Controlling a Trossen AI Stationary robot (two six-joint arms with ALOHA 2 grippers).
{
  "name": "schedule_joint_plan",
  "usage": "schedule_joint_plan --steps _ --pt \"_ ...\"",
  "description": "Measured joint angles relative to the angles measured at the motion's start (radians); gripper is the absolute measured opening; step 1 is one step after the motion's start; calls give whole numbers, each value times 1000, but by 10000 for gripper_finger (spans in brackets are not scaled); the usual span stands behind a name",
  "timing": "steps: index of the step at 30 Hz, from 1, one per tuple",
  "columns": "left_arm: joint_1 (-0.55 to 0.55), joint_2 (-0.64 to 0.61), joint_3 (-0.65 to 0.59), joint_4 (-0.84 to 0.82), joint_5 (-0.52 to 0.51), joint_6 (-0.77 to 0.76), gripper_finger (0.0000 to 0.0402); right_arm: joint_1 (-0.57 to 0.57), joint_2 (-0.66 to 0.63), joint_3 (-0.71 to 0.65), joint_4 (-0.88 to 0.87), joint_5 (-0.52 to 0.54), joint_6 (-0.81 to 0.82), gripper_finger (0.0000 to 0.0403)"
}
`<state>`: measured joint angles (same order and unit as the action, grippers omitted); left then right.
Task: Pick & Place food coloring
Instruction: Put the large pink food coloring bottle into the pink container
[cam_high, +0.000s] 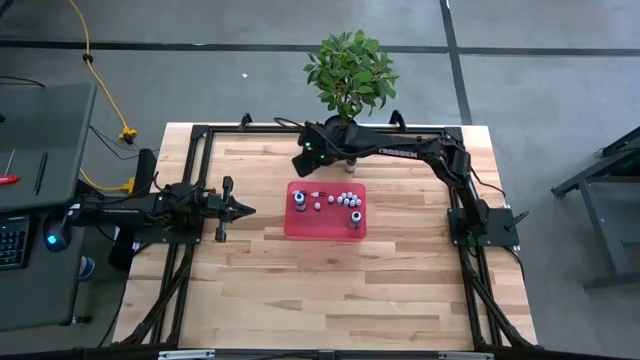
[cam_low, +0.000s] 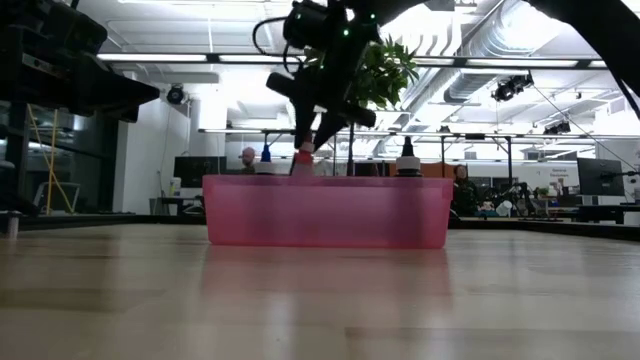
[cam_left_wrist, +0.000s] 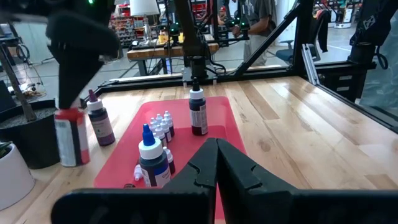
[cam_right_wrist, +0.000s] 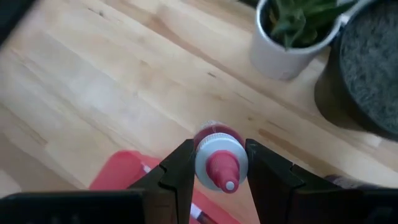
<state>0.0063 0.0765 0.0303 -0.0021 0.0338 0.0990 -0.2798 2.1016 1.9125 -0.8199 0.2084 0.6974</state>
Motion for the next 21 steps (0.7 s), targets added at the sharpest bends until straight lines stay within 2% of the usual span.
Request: schedule_joint_plan --steps 14,21 --pt "0 0 0 0 0 0 0 65 -141 0 8 27 -25 119" --pt "0 0 0 0 0 0 0 118 -187 0 -18 -9 -26 119"
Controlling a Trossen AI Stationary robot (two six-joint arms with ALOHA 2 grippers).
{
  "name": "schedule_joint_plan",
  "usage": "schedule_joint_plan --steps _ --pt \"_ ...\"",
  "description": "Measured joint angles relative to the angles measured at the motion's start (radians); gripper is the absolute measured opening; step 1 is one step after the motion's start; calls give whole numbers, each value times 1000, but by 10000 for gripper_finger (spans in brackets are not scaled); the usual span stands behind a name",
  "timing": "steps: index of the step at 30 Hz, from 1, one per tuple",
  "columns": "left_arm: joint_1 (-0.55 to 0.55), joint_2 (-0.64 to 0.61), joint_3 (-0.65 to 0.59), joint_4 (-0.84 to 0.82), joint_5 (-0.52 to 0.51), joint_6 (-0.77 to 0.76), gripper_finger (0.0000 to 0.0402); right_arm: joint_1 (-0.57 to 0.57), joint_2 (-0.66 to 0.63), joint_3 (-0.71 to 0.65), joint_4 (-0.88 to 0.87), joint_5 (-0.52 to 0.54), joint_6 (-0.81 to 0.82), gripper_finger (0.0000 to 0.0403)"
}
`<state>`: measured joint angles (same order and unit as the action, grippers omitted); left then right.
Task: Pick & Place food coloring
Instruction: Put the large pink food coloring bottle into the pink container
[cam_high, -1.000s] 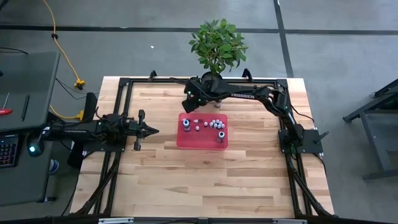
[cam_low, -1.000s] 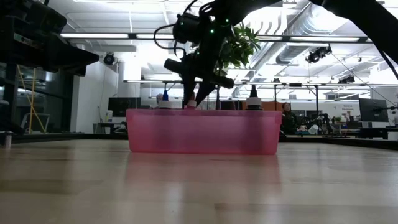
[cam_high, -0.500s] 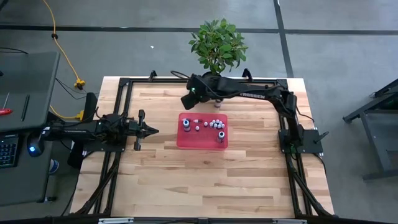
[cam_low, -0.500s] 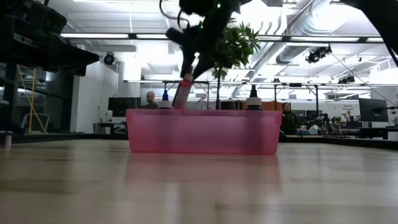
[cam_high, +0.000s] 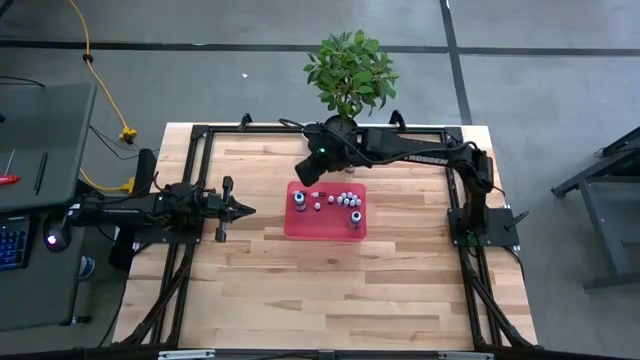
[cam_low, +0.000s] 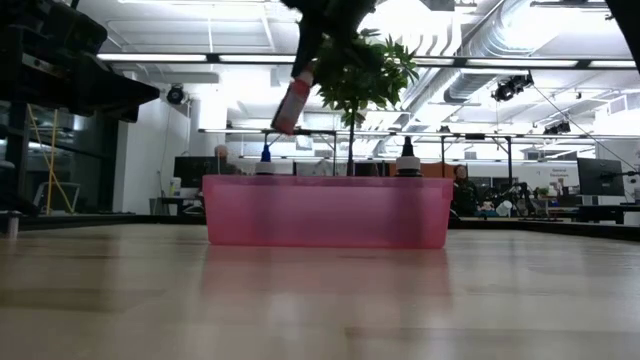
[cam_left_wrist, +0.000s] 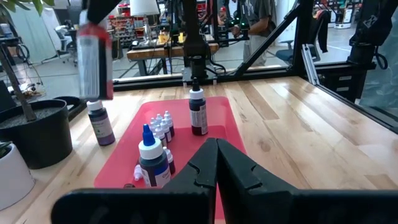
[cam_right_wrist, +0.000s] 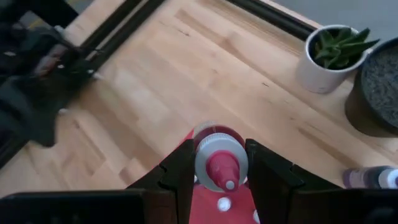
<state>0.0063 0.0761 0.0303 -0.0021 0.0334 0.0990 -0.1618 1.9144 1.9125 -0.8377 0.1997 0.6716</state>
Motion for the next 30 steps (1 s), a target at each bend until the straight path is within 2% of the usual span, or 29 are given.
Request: schedule_joint_plan --steps 21,30 --pt "0 0 0 0 0 0 0 187 -32 -1 -72 -53 6 119" --pt "0 0 0 0 0 0 0 211 -19 -79 -71 -72 16 119"
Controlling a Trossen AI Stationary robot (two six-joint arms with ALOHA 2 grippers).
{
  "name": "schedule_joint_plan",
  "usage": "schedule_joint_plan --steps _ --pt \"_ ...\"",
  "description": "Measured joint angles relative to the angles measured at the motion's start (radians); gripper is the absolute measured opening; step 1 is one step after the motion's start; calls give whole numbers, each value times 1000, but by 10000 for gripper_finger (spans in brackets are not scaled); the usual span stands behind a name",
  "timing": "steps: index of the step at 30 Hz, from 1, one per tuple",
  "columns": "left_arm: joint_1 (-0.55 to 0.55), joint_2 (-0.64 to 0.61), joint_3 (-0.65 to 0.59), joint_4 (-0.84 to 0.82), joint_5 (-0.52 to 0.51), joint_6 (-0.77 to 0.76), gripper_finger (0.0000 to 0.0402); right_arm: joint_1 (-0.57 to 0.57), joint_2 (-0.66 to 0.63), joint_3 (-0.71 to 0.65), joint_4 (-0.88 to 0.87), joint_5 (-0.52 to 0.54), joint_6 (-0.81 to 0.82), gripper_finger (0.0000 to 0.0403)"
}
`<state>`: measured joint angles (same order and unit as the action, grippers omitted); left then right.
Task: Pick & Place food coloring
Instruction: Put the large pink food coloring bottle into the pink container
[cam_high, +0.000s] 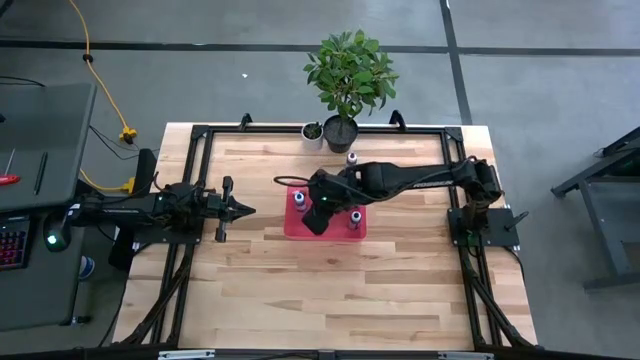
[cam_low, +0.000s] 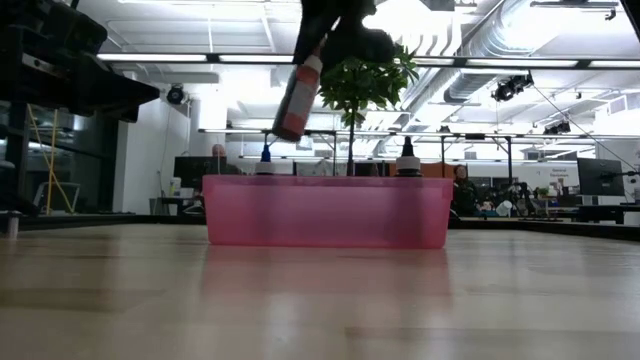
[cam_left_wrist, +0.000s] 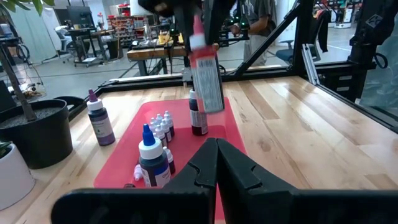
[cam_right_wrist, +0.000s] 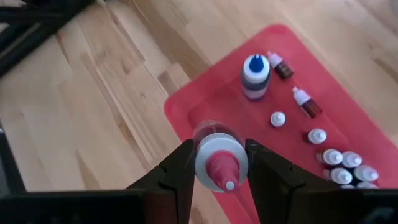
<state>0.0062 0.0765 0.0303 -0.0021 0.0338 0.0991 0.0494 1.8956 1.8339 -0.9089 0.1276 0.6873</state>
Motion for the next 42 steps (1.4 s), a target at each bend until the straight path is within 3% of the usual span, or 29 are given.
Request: schedule_joint_plan --steps 10,26,42 --pt "0 0 0 0 0 0 0 -10 109 -2 99 -51 9 119" --pt "0 0 0 0 0 0 0 -42 219 2 132 -45 -137 119" --pt "0 0 0 0 0 0 0 -51 400 346 -106 -30 -287 119"
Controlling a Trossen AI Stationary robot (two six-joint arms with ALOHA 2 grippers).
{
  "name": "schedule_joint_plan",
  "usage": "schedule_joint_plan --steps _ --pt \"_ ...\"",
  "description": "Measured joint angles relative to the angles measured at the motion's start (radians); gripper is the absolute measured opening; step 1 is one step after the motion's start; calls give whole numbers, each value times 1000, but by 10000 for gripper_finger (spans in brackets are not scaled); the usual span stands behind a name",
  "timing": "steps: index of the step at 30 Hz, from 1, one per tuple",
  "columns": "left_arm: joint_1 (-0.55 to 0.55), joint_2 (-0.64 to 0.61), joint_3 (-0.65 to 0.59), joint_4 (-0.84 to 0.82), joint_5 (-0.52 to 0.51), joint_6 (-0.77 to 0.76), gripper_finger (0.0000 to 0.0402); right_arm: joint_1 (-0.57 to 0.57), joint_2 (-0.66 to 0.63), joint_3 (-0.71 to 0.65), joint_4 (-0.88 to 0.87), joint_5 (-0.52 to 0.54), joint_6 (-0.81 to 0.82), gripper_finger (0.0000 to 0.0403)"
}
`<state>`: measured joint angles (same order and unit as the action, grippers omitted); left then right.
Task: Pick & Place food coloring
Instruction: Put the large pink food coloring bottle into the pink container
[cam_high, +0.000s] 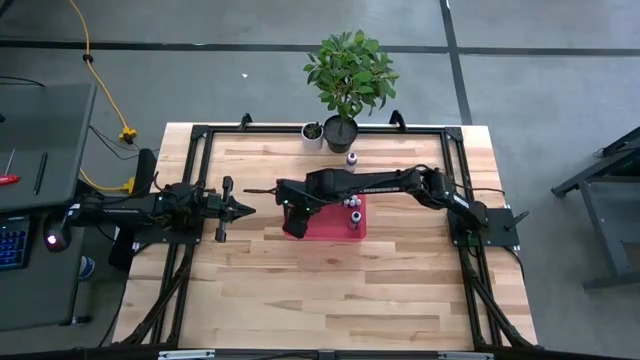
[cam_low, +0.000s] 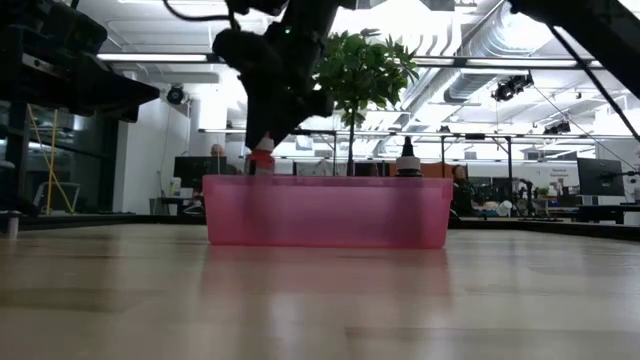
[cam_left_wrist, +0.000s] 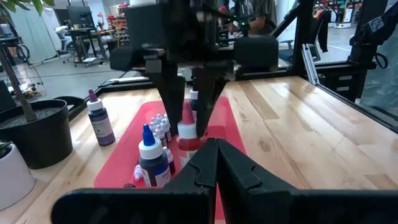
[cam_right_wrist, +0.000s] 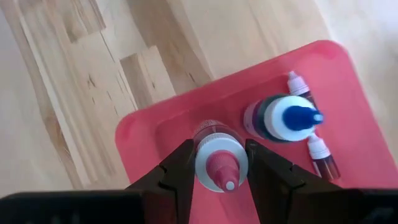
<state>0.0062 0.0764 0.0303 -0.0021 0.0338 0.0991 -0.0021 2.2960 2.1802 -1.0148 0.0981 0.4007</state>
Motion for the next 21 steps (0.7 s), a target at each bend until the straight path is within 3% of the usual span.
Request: schedule_joint_plan --steps 6,21 --pt "0 0 0 0 0 0 0 0 55 74 -38 -8 -56 119" --pt "0 0 0 0 0 0 0 2 63 63 -59 11 -158 119"
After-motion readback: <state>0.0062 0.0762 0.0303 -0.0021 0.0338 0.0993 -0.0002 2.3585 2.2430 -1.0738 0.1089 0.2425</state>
